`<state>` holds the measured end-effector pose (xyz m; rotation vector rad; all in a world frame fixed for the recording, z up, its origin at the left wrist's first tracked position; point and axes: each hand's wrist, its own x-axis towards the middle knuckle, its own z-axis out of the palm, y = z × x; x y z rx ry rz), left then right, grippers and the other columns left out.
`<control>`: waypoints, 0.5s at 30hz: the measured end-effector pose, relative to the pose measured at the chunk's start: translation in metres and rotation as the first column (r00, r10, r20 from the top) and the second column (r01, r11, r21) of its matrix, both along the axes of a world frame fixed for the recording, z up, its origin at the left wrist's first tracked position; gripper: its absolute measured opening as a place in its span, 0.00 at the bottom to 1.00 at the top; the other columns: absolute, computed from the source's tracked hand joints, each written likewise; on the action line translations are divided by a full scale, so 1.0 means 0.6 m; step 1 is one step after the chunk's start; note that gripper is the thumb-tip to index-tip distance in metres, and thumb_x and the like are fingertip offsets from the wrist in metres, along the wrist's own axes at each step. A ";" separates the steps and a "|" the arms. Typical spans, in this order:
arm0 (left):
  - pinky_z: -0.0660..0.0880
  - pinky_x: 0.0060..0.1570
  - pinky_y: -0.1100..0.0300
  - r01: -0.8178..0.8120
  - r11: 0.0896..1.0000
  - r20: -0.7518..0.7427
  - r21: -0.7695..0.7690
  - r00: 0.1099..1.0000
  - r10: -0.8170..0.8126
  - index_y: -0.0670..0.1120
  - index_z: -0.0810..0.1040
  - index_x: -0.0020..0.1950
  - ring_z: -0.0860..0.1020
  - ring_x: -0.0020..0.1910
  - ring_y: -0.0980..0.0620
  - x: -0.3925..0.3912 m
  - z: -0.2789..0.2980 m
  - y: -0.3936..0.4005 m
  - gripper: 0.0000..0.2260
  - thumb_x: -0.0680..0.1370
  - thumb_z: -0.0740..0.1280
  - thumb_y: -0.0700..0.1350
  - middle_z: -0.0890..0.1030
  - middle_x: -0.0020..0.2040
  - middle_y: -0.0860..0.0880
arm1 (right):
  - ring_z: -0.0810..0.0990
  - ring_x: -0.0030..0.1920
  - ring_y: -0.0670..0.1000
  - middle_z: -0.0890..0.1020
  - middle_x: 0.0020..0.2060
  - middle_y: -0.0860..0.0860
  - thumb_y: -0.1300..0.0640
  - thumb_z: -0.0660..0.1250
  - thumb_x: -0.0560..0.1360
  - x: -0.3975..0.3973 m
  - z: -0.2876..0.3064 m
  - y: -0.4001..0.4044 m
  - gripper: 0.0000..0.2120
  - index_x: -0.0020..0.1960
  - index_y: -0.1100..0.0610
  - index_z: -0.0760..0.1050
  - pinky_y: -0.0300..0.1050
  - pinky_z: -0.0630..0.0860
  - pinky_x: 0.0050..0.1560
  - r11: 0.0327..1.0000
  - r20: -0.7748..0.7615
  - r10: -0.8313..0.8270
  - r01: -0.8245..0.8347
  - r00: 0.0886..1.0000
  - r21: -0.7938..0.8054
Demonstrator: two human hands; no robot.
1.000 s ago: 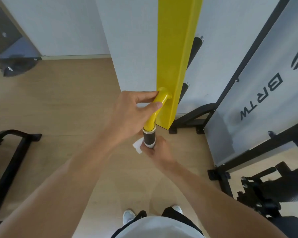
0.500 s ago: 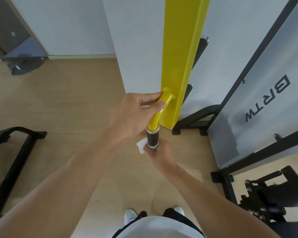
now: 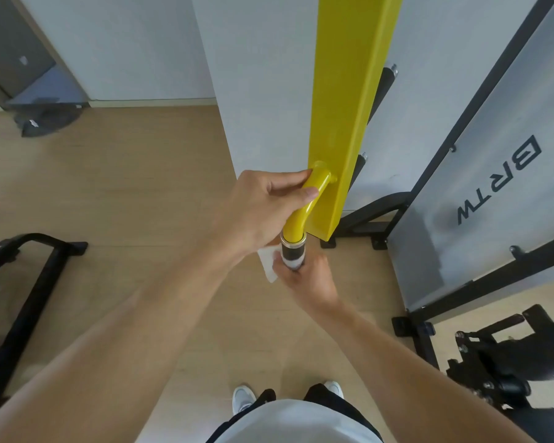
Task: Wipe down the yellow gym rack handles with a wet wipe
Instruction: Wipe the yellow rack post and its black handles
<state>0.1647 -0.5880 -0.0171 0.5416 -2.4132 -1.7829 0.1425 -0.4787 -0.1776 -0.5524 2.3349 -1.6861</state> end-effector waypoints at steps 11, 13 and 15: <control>0.79 0.56 0.63 0.019 1.000 0.014 0.003 1.000 -0.019 0.52 0.83 0.63 0.84 0.53 0.61 0.004 -0.005 -0.003 0.16 0.76 0.74 0.49 0.86 0.56 0.56 | 0.73 0.31 0.45 0.76 0.31 0.46 0.56 0.70 0.75 0.006 0.074 -0.003 0.09 0.38 0.48 0.73 0.38 0.68 0.31 0.983 -0.111 0.020 -0.040 0.994 -0.179; 0.80 0.56 0.61 0.022 1.000 0.005 0.006 1.000 -0.022 0.53 0.83 0.63 0.84 0.52 0.61 0.005 -0.007 0.000 0.15 0.76 0.74 0.49 0.86 0.55 0.57 | 0.72 0.29 0.44 0.76 0.29 0.45 0.55 0.70 0.75 0.009 0.059 -0.001 0.10 0.37 0.47 0.73 0.38 0.69 0.31 0.986 -0.067 0.005 -0.016 0.998 -0.165; 0.79 0.56 0.63 0.023 0.999 -0.015 -0.037 1.000 -0.024 0.55 0.82 0.64 0.83 0.53 0.62 0.009 -0.009 0.004 0.16 0.77 0.73 0.51 0.86 0.56 0.58 | 0.69 0.26 0.43 0.76 0.25 0.45 0.57 0.71 0.74 0.014 0.016 0.005 0.11 0.34 0.49 0.76 0.40 0.67 0.28 0.996 0.052 -0.037 0.041 0.998 -0.075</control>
